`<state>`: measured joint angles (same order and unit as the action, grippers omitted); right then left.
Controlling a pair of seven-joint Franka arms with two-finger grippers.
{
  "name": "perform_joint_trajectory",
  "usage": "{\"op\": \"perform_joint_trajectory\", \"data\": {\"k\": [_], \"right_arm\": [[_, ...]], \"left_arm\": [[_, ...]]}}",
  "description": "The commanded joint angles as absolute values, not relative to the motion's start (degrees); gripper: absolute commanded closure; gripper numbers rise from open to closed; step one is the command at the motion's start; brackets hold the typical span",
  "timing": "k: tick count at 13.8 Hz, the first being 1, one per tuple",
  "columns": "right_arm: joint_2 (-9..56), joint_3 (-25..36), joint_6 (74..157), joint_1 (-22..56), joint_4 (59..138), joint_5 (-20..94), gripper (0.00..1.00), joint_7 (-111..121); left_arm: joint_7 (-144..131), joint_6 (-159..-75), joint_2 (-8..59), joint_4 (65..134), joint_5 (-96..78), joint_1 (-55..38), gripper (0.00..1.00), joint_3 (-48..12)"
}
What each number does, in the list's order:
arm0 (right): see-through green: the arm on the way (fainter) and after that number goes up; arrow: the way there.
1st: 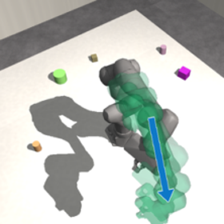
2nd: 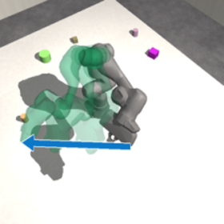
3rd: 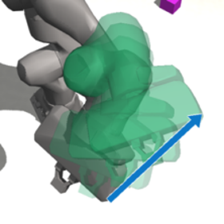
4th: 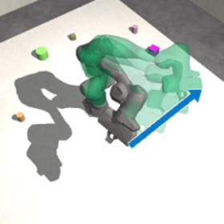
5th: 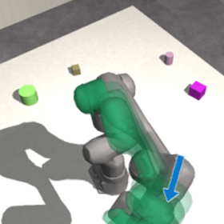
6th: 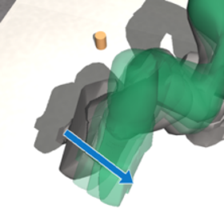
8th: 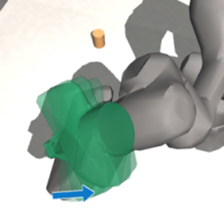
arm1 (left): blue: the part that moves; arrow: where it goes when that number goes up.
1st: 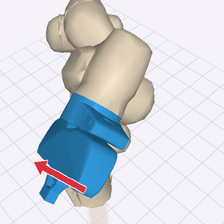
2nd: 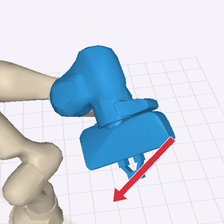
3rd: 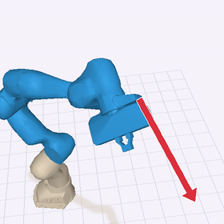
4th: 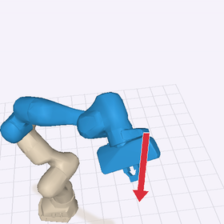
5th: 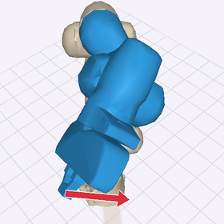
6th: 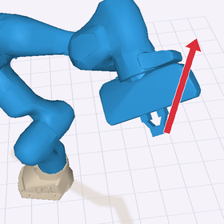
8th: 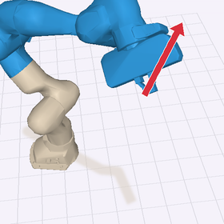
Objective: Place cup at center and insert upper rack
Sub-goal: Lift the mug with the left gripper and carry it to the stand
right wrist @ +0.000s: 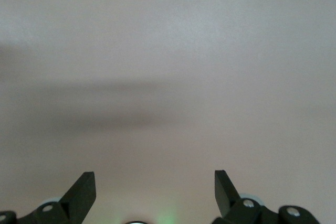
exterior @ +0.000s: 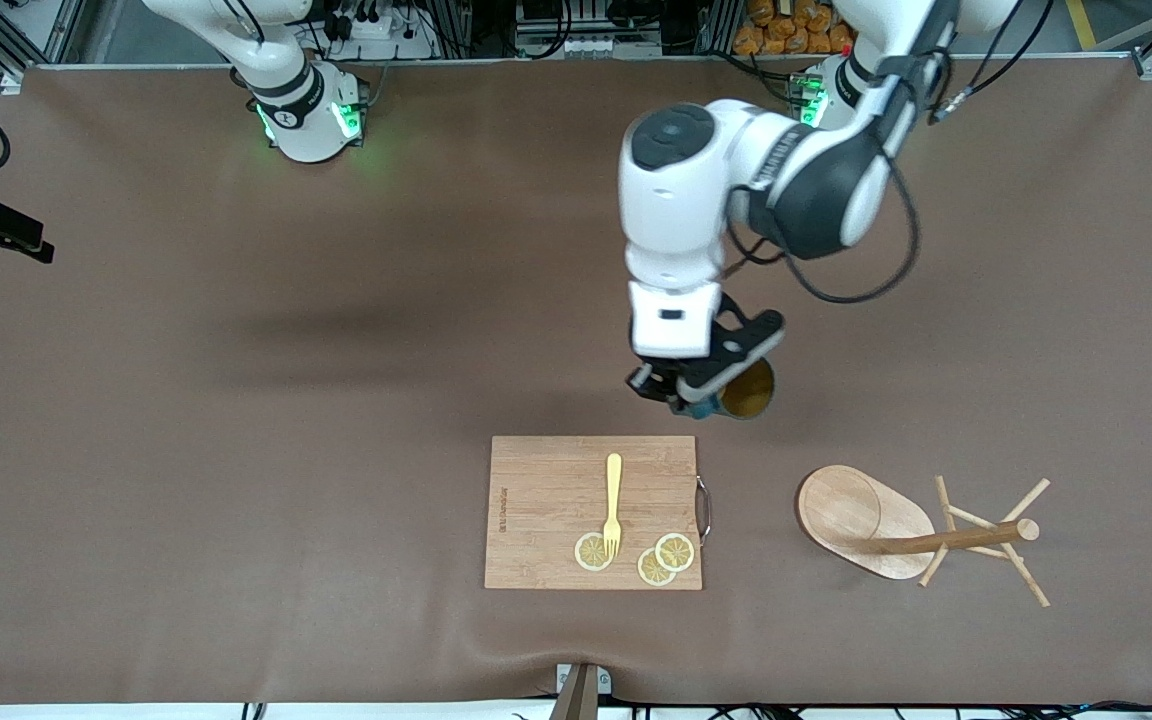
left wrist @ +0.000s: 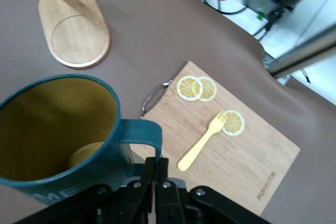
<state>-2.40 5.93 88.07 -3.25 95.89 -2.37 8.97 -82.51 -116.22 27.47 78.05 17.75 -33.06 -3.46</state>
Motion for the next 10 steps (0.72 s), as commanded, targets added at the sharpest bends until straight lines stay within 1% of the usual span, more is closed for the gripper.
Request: {"op": "perform_joint_trajectory", "data": {"k": [1, 4, 10], "right_arm": [[-2.46, 5.54, 87.71, -3.78, 95.98, -2.37, 0.00, 8.53], [-2.46, 5.54, 87.80, -3.69, 95.89, -2.37, 0.00, 8.53], [-2.46, 5.54, 87.63, -3.60, 95.89, -2.37, 0.00, 8.53]], "left_arm": [[-79.73, -114.27, 24.88, 79.54, 11.89, -29.55, 1.00, -3.96], [-71.74, -111.36, 23.21, 79.45, 3.37, -23.84, 1.00, -3.96], [-60.84, -109.78, 22.94, 79.28, -9.64, -13.64, 1.00, -4.13]]}}
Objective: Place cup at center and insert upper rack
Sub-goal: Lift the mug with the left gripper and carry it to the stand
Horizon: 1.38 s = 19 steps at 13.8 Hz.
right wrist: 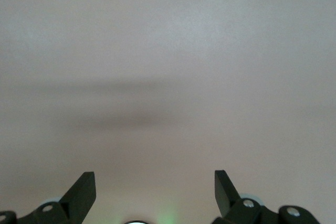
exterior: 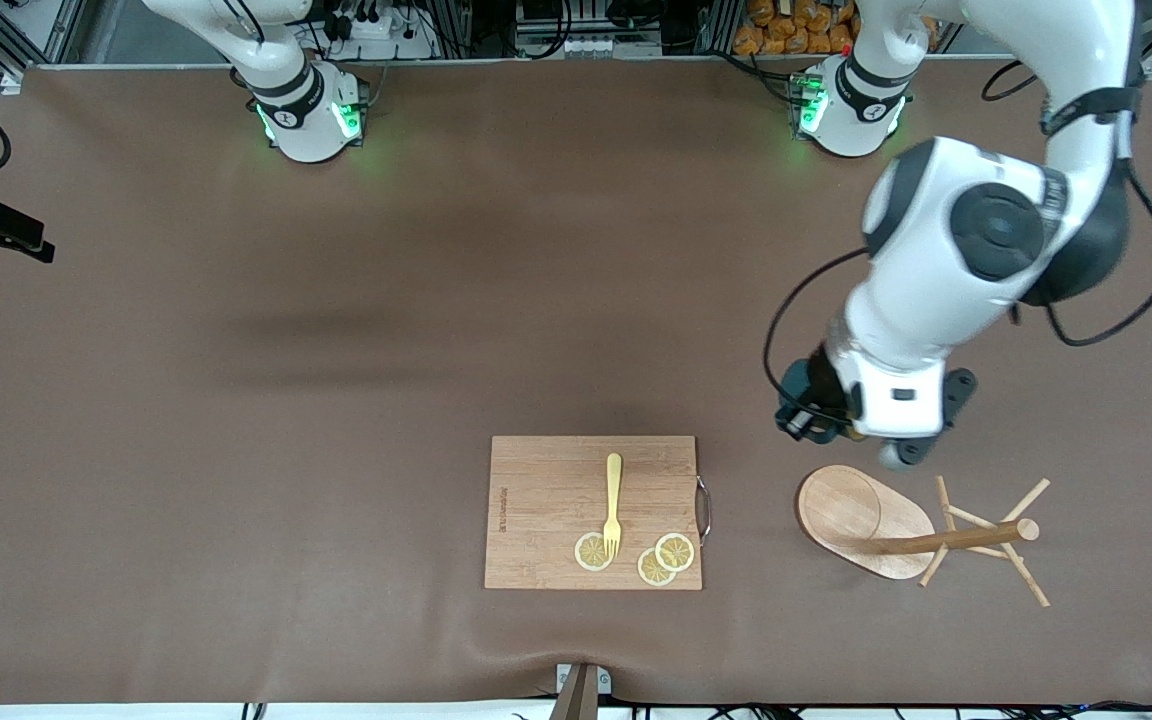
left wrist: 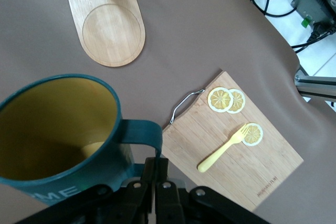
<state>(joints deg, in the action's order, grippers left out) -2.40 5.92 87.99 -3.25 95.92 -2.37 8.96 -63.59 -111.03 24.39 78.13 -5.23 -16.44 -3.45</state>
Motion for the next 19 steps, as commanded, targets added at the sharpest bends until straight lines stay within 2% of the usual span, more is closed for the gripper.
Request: {"op": "perform_joint_trajectory", "data": {"k": [1, 4, 19], "right_arm": [[-2.55, 5.54, 87.63, -3.52, 95.89, -2.37, 0.00, 8.44], [-2.55, 5.54, 87.54, -3.60, 95.89, -2.37, 0.00, 8.53], [-2.55, 5.45, 86.84, -3.43, 95.89, -2.55, 0.00, 8.17]], "left_arm": [[-58.30, -108.04, 23.03, 79.19, -11.93, -11.97, 1.00, -4.13], [-51.96, -105.74, 23.38, 79.01, -19.48, -7.57, 1.00, -4.22], [-26.38, -105.65, 26.89, 77.78, -51.92, 5.53, 1.00, -3.96]]}}
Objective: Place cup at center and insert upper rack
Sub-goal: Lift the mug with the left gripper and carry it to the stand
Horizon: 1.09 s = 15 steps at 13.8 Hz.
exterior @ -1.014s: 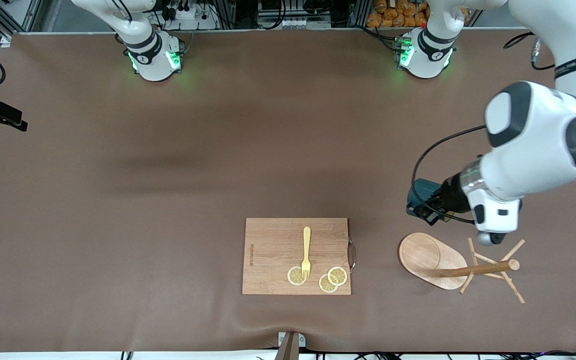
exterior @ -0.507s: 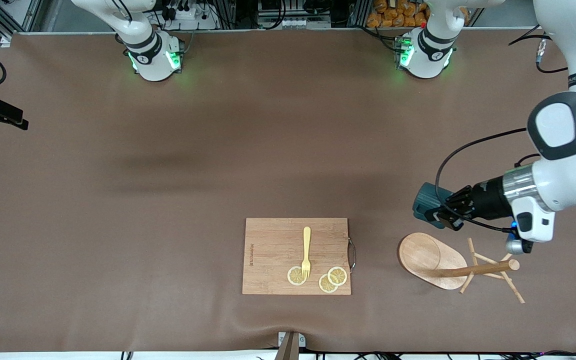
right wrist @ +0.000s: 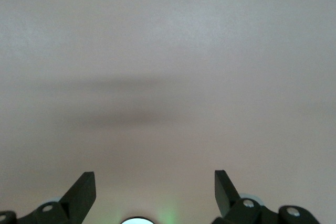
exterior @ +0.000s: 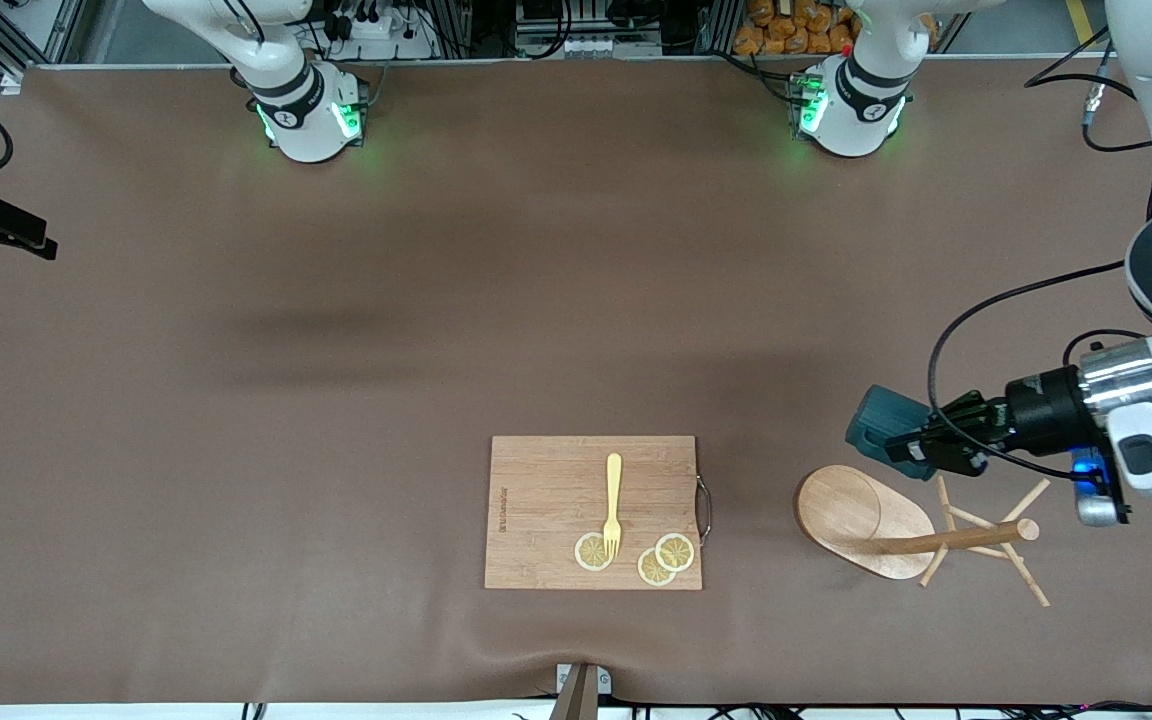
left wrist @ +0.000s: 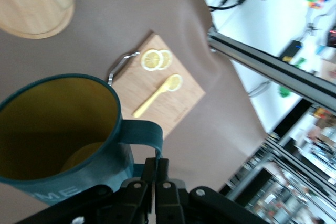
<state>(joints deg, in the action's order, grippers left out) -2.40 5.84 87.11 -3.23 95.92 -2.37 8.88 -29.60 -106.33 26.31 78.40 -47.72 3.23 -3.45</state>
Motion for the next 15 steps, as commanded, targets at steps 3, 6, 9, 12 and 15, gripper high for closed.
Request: {"op": "perform_joint_trajectory", "data": {"k": [3, 6, 9, 12, 15], "right_arm": [[-2.55, 5.45, 86.75, -3.43, 95.80, -2.55, 0.00, 8.17], [-2.55, 5.45, 86.49, -3.60, 95.89, -2.55, 0.00, 8.17], [-2.55, 5.45, 86.48, -3.34, 95.80, -2.55, 0.00, 8.09], [-2.55, 5.45, 86.48, -3.25, 95.80, -2.55, 0.00, 8.17], [-2.55, 5.45, 86.31, -3.34, 95.80, -2.55, 0.00, 8.17]], "left_arm": [[-24.09, -105.38, 27.77, 77.87, -57.98, 7.64, 1.00, -3.96], [-21.28, -104.33, 29.26, 77.87, -62.92, 8.61, 1.00, -3.96], [-19.69, -104.33, 31.28, 77.70, -66.17, 7.74, 1.00, -4.04], [-17.06, -104.33, 32.87, 77.52, -68.11, 8.26, 1.00, -4.04], [-15.29, -104.33, 33.84, 77.34, -68.20, 8.96, 1.00, -4.04]]}}
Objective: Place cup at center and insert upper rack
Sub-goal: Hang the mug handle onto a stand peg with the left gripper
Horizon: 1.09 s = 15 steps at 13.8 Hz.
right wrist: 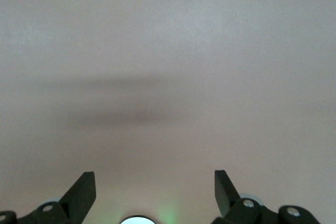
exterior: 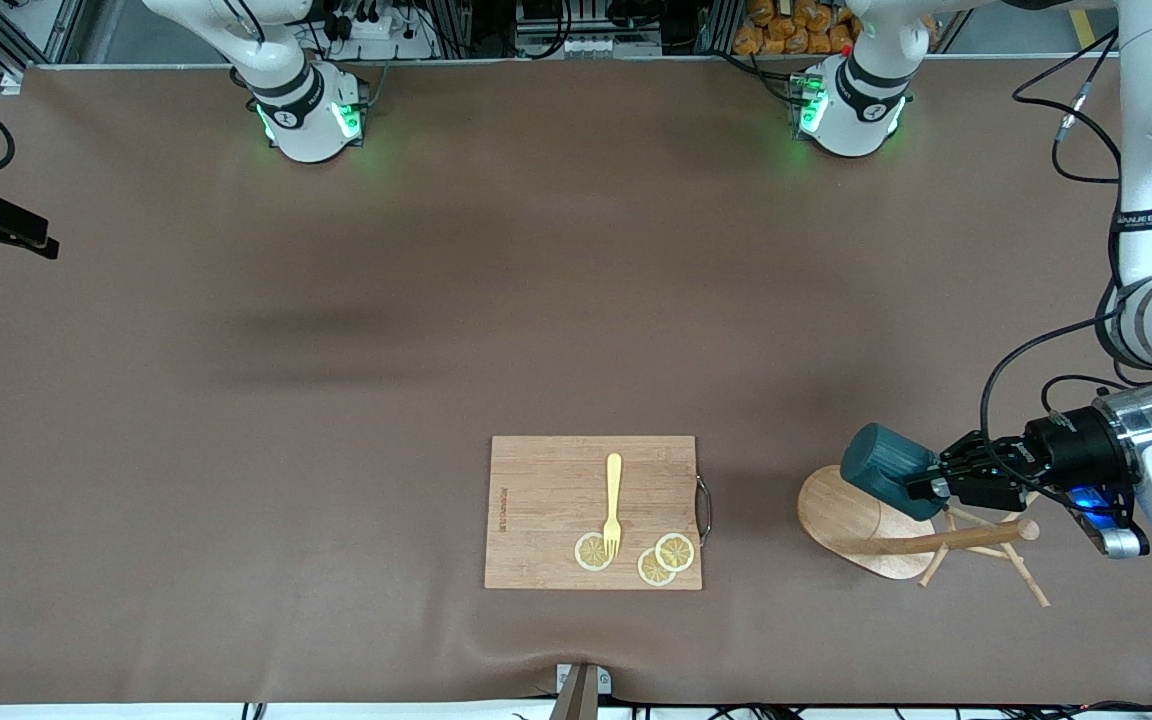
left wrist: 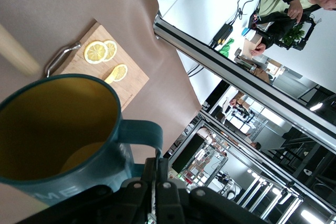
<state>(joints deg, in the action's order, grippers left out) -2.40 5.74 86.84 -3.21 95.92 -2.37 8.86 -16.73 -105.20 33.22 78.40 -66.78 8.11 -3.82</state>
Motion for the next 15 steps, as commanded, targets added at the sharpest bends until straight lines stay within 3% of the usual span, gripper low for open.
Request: {"op": "perform_joint_trajectory", "data": {"k": [1, 15], "right_arm": [[-2.55, 5.45, 86.31, -3.34, 95.80, -2.55, 0.00, 8.17], [-2.55, 5.45, 86.13, -3.52, 95.80, -2.55, 0.00, 8.17]], "left_arm": [[-15.12, -104.33, 33.66, 77.34, -68.20, 8.96, 1.00, -3.96], [-13.36, -104.94, 34.98, 77.43, -69.70, 12.48, 1.00, -3.52]]}}
